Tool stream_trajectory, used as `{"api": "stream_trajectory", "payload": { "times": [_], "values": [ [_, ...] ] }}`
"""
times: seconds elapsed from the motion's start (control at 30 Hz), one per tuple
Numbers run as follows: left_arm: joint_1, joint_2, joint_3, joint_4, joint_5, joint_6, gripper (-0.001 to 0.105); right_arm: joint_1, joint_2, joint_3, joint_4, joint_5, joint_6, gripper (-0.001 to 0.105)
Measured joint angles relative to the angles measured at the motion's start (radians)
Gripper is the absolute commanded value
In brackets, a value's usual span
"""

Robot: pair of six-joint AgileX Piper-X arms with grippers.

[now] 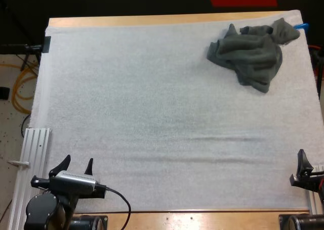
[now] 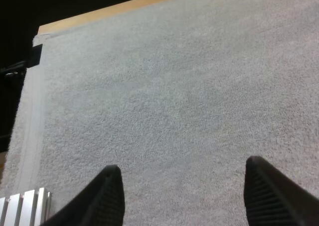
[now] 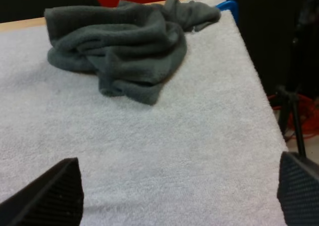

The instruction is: Pick towel from pile fold and stack

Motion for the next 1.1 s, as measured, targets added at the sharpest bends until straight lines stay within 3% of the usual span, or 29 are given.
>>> {"api": "stream_trajectory", "payload": {
  "times": [0.3, 0.53, 0.8, 0.93, 1.1],
  "values": [
    [0.0, 0.0, -0.019, -0.01, 0.014, 0.0, 0.051, 0.0, 0.0, -0.015, 0.02, 0.007, 0.0, 0.077],
    [0.0, 0.074, -0.145, -0.02, 0.177, -0.02, 0.051, 0.0, 0.073, -0.13, 0.101, -0.011, 0.0, 0.077],
    [-0.061, 0.25, -0.271, -0.104, 0.347, -0.125, 0.051, 0.0, 0.219, -0.311, 0.107, -0.177, 0.026, 0.077],
    [-0.135, 0.324, -0.341, -0.111, 0.386, -0.13, 0.051, 0.0, 0.297, -0.406, 0.109, -0.28, 0.052, 0.077],
    [-0.192, 0.389, -0.392, -0.111, 0.405, -0.132, 0.051, 0.0, 0.36, -0.476, 0.113, -0.327, 0.099, 0.077]
  ]
}}
